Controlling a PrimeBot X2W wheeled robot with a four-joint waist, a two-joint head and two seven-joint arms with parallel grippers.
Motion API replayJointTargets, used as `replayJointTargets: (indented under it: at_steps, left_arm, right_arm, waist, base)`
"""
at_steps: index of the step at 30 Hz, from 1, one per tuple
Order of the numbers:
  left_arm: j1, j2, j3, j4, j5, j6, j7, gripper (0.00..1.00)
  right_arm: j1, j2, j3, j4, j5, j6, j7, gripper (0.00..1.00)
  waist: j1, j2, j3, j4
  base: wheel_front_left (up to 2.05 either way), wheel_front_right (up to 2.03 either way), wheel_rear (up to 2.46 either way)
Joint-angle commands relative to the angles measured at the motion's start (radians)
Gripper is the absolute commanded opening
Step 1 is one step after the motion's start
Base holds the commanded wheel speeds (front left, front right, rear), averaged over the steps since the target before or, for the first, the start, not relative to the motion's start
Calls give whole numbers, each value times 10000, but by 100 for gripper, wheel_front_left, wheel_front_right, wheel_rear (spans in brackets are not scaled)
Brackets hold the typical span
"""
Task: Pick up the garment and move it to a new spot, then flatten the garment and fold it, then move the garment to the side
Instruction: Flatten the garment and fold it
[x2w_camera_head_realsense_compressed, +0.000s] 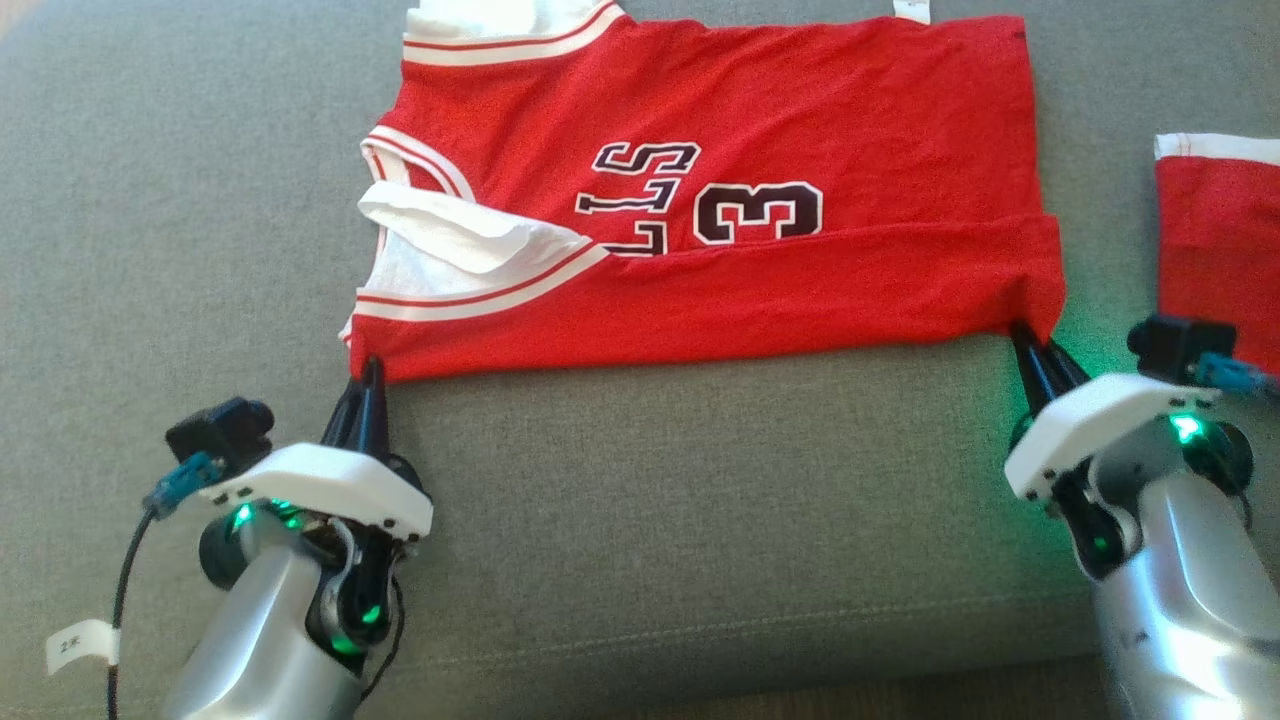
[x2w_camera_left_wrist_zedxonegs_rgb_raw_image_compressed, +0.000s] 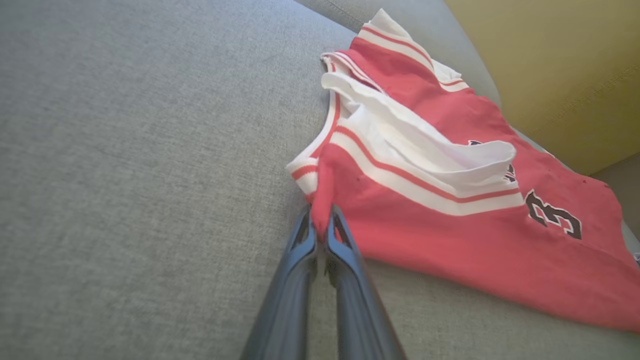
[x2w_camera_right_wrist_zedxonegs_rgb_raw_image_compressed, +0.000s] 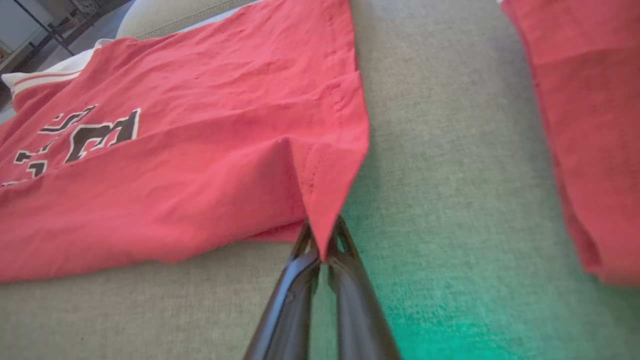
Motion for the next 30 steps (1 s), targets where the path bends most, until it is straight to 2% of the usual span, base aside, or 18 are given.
replayJointTargets:
  at_steps: [1, 9, 14, 23, 30]
  left_arm:
    - [58, 398, 374, -384, -64, -24, -81, 0]
    - [1049, 812, 411, -1514, -238, 212, 344, 0]
    - [1858, 979, 311, -2347, -286, 524, 702, 0]
    - [3505, 1120, 169, -4187, -390, 1203, 1059, 0]
    - [3841, 1215, 125, -4645, -401, 1549, 1334, 0]
  right_arm:
    - [346, -255, 361, -492, 205, -4, 107, 0]
    - [1977, -1203, 673, -2293, 1036, -4, 1033, 0]
    - [2726, -1436, 572, -3243, 1191, -4, 1695, 0]
    - [4077, -1289, -100, -5020, 1194, -4, 2763, 0]
    - [4493, -958, -332, -5664, 1012, -4, 3214, 0]
  waist:
    - [0, 0, -61, 14]
    - [0, 0, -282, -32]
    - [0, 0, -274, -27]
    - [0, 0, -115, 200]
    - [0, 0, -116, 245]
  base:
    - [0, 0, 0]
    - [0, 0, 0]
    - [0, 0, 0]
    - [0, 0, 0]
    - [0, 0, 0]
